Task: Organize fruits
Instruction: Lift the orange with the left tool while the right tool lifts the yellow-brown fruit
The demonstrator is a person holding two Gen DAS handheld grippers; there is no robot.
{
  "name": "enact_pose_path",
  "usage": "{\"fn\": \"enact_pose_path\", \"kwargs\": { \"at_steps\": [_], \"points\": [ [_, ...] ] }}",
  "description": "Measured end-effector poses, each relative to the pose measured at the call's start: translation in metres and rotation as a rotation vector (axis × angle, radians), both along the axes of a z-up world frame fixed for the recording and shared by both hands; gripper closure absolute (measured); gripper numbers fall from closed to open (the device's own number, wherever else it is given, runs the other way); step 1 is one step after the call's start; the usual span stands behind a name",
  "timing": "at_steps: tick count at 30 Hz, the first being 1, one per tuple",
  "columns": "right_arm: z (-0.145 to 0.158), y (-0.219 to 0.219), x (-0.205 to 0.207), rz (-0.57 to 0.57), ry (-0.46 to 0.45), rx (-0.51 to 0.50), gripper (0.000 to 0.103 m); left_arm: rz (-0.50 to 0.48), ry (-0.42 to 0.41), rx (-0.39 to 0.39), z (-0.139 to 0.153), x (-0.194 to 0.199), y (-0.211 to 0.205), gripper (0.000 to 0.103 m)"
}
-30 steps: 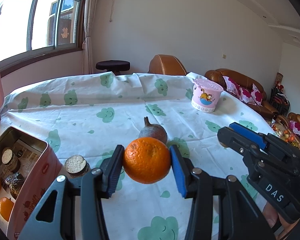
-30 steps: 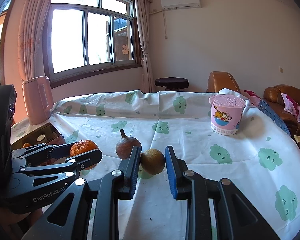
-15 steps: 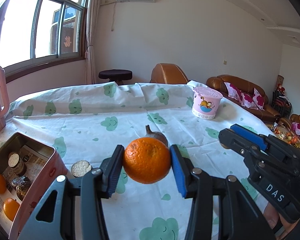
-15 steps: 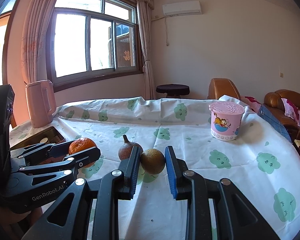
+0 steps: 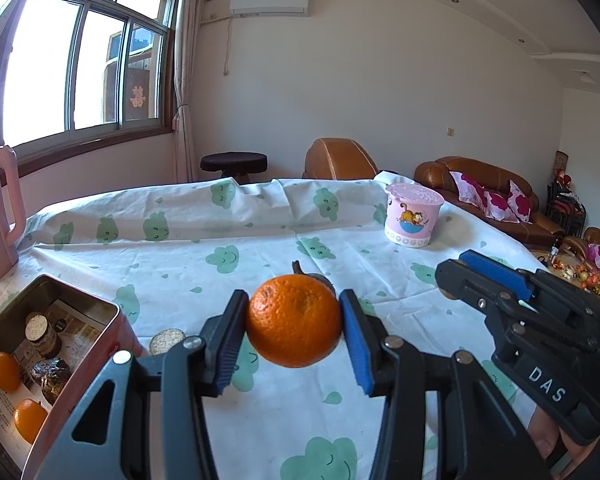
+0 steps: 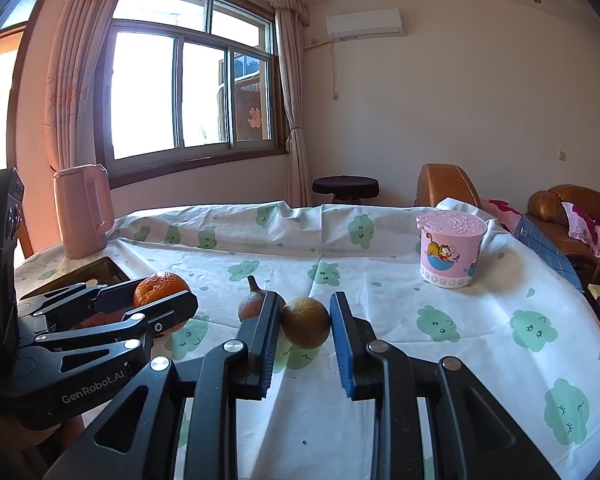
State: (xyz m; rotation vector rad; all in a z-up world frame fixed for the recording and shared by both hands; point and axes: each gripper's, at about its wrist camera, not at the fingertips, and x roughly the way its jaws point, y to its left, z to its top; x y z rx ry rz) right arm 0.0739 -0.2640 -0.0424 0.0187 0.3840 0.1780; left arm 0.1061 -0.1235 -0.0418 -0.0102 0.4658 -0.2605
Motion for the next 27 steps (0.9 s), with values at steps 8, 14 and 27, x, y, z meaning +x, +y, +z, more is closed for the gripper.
{"fn": "enact_pose_path", "kwargs": {
  "at_steps": [8, 14, 27],
  "points": [
    [0.001, 0.001, -0.003, -0.001, -0.020, -0.008, 0.075, 0.013, -0.059, 0.001, 0.004, -0.010, 0.002, 0.055],
    [0.003, 0.002, -0.009, -0.008, -0.048, -0.021, 0.076, 0.019, -0.092, 0.003, 0.007, -0.016, 0.005, 0.055],
    [0.006, 0.020, -0.014, 0.037, -0.060, -0.007, 0.076, 0.078, -0.089, -0.006, 0.011, -0.021, 0.044, 0.055]
  ]
}}
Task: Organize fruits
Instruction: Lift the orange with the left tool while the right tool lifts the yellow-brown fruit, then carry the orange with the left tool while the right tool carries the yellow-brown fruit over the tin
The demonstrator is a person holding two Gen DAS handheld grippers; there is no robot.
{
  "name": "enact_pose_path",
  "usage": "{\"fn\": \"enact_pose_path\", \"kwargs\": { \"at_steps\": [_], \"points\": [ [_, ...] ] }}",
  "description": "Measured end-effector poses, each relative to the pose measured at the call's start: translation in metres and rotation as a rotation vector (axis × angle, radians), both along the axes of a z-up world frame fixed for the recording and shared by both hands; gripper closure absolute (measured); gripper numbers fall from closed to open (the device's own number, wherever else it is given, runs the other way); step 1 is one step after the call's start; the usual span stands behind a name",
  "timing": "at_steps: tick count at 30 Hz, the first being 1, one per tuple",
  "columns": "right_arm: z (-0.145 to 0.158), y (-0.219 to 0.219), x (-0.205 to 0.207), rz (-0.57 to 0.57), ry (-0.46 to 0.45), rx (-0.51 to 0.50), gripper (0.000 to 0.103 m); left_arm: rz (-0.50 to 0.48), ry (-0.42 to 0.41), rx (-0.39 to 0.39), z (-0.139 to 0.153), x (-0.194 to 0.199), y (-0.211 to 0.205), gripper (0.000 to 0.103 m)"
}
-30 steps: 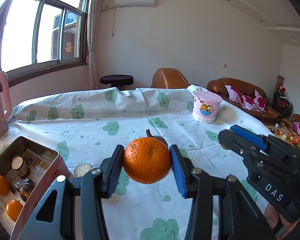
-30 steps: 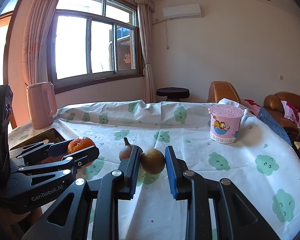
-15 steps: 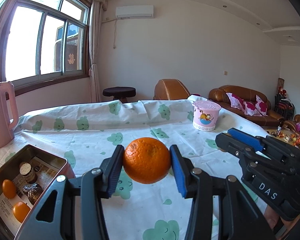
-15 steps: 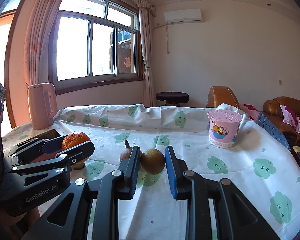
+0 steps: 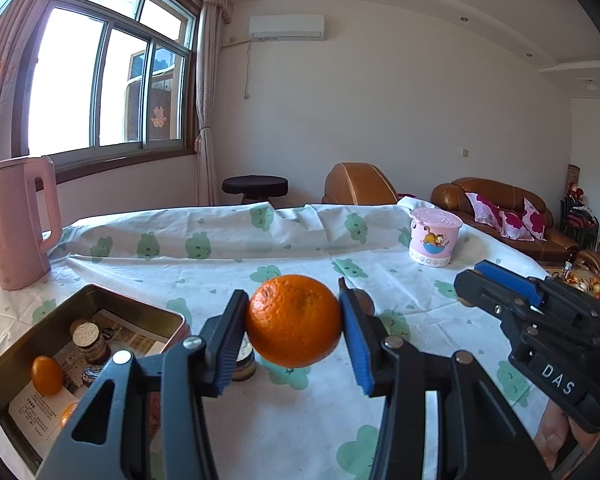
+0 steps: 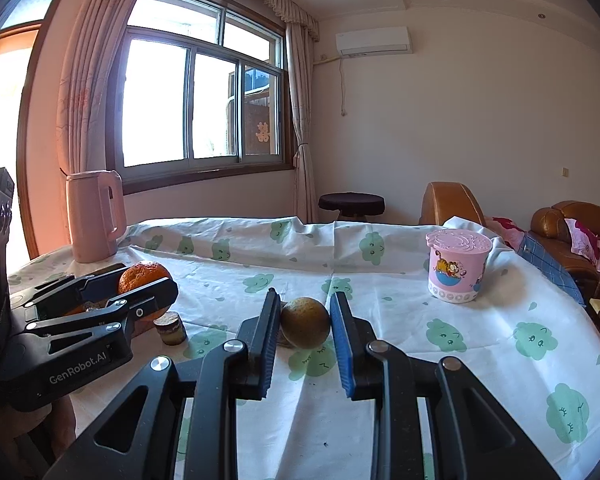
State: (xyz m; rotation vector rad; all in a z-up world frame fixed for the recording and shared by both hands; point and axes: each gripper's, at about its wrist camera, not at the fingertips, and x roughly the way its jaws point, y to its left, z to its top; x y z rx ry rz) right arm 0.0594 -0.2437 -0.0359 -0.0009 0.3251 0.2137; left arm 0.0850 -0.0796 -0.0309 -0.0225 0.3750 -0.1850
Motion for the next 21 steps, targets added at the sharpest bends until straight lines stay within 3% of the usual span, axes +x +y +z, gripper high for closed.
{"fn": "enact_pose_path", "kwargs": {
  "at_steps": [21],
  "points": [
    [0.023, 0.111, 0.013, 0.243, 0.010, 0.000, 0.076, 0.195, 0.011, 0.008, 0.009, -0.020, 0.110, 0.055]
  ]
}}
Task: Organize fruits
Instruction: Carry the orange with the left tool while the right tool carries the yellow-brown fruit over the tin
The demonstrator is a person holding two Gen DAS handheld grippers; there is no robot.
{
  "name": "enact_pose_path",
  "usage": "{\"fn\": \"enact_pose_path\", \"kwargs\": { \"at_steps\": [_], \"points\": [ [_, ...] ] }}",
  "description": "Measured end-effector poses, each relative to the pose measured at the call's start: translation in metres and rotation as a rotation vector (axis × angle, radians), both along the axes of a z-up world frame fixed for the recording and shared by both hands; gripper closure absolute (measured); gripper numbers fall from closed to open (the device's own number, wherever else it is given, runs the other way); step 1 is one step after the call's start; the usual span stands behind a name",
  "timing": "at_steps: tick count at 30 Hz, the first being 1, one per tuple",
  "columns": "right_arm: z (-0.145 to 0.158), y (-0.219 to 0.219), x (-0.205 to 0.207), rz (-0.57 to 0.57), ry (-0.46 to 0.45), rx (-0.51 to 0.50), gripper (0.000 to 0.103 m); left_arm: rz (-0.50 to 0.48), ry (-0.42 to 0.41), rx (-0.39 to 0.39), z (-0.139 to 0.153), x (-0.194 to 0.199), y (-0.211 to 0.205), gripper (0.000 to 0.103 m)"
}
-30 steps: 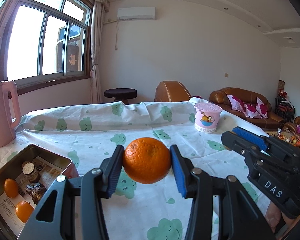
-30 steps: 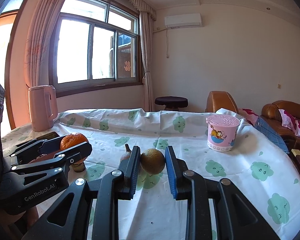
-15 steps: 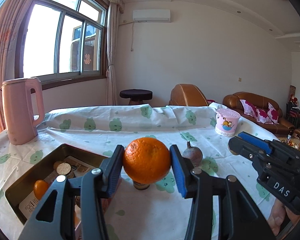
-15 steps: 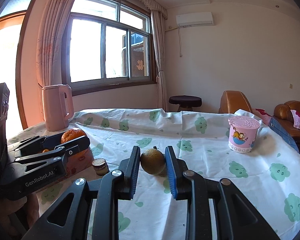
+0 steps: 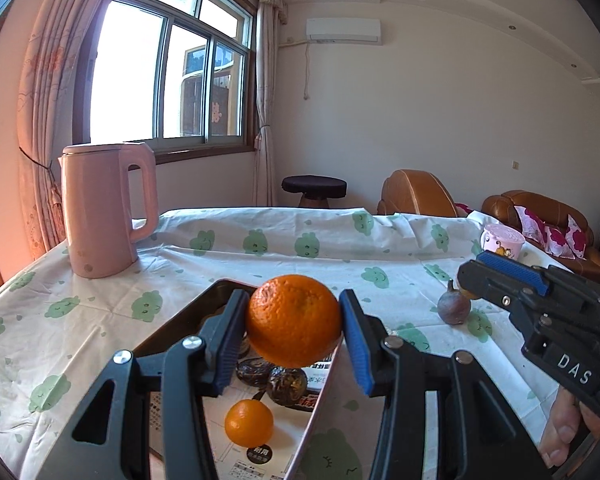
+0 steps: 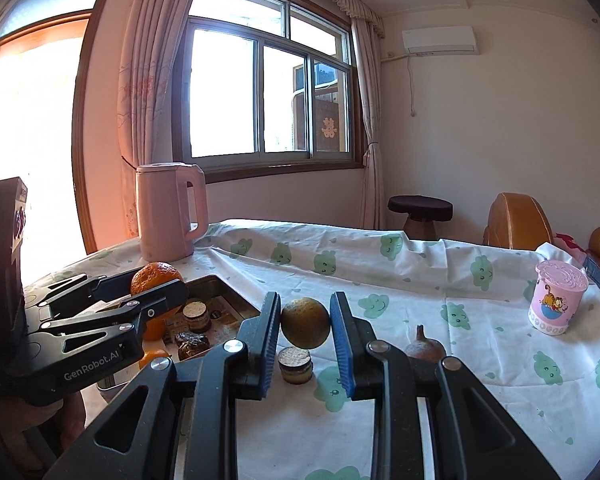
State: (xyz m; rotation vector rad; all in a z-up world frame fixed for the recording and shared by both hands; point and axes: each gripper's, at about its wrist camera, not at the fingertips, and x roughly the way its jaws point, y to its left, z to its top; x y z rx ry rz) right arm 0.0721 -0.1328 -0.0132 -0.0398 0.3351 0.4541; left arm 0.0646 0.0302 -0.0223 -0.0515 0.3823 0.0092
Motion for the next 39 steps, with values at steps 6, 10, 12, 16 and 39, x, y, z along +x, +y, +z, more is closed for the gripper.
{"fn": "enact_pose_path", "kwargs": {
  "at_steps": [6, 10, 12, 16, 39],
  "points": [
    [0.003, 0.030, 0.007, 0.064, 0.013, 0.001, 0.076, 0.056, 0.018, -0.003, -0.005, -0.003, 0.027, 0.055],
    [0.003, 0.053, 0.009, 0.106, 0.013, -0.015, 0.076, 0.095, 0.027, -0.008, -0.008, -0.004, 0.045, 0.055],
    [0.001, 0.064, 0.011, 0.124, 0.015, -0.023, 0.076, 0.110, 0.033, -0.015, -0.009, -0.005, 0.052, 0.055],
    [-0.003, 0.083, 0.014, 0.153, 0.025, -0.031, 0.076, 0.131, 0.050, -0.025, -0.013, -0.004, 0.067, 0.055],
    [-0.022, 0.132, 0.027, 0.211, 0.081, -0.064, 0.075, 0.163, 0.100, -0.048, -0.024, -0.003, 0.099, 0.055]
  ]
}}
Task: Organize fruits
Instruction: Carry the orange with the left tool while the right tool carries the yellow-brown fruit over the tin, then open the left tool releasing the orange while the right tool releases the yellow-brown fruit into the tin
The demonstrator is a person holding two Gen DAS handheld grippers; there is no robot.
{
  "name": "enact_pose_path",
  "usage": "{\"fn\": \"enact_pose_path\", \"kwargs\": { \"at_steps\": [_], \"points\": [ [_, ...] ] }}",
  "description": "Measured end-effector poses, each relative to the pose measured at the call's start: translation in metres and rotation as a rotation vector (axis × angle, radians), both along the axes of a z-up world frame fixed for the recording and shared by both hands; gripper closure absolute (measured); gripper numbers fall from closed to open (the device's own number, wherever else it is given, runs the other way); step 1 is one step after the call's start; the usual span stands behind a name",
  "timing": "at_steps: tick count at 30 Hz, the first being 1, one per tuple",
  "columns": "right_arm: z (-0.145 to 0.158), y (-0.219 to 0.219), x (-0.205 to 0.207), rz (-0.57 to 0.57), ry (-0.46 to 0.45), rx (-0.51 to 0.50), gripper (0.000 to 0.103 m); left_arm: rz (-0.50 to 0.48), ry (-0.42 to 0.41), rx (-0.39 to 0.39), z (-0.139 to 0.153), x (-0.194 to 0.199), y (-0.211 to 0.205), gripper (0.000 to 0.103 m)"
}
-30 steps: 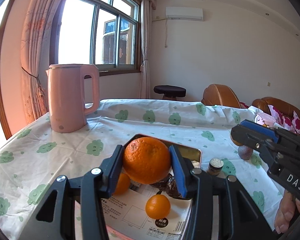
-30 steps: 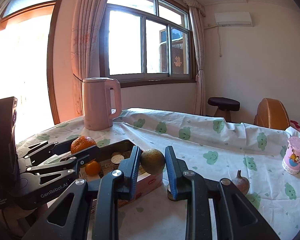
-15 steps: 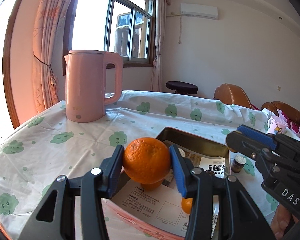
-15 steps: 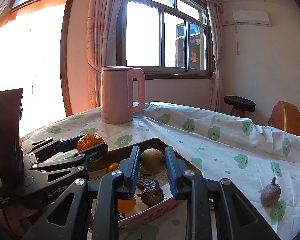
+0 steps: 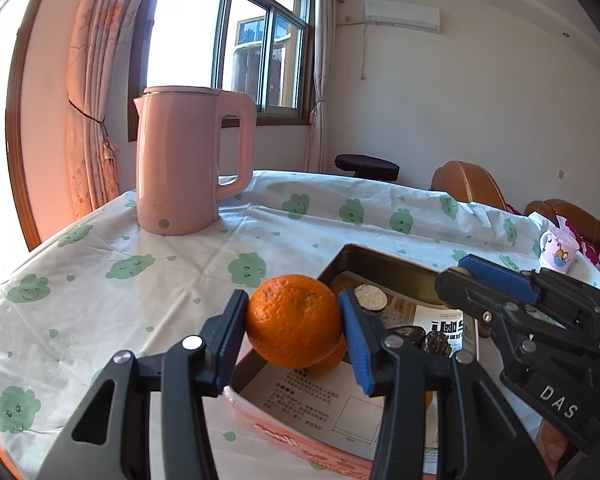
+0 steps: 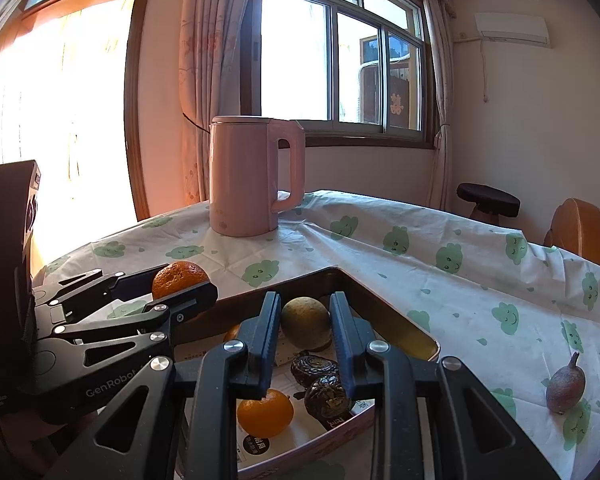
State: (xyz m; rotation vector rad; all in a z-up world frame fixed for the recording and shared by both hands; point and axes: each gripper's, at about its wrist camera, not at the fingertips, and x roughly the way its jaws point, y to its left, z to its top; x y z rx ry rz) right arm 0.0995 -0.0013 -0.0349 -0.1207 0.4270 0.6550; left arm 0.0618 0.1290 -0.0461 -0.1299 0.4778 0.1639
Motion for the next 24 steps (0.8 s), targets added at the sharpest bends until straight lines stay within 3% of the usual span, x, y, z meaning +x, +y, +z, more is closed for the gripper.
{"fn": "enact_pose_path", "kwargs": {
  "at_steps": [24],
  "points": [
    [-0.020, 0.019, 0.010, 0.018, 0.061, -0.060, 0.075, -0.020, 0.049, 0.001, -0.006, 0.006, 0.004, 0.055]
  ]
}}
